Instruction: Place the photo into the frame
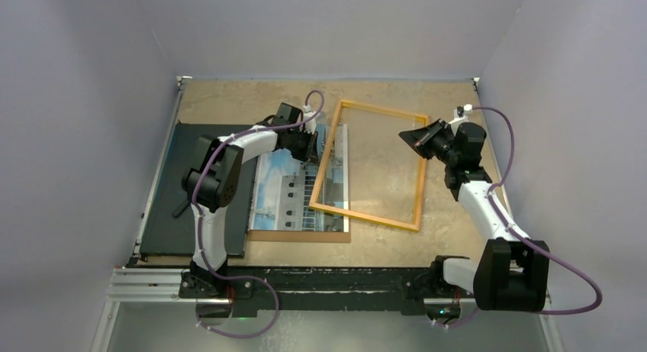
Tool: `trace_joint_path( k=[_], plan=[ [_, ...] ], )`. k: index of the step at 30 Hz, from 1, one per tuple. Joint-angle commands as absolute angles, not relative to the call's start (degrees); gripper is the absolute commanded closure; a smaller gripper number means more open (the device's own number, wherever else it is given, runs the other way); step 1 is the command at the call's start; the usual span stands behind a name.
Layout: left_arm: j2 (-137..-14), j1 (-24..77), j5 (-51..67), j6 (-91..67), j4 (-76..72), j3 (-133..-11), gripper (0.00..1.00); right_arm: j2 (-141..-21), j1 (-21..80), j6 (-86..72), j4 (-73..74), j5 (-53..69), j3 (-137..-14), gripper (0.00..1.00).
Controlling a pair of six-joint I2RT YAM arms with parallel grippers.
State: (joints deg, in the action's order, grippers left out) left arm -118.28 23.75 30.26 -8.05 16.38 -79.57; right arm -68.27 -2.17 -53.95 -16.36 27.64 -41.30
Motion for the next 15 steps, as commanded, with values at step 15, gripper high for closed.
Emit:
trace_joint_path(
  k=[15],
  plan=[
    [-116.6,23.8,32.3,-10.0,14.4,-77.9,1.00,-66.5,-1.6,-55.3,-24.0,28.5,-40.2,1.00]
  ],
)
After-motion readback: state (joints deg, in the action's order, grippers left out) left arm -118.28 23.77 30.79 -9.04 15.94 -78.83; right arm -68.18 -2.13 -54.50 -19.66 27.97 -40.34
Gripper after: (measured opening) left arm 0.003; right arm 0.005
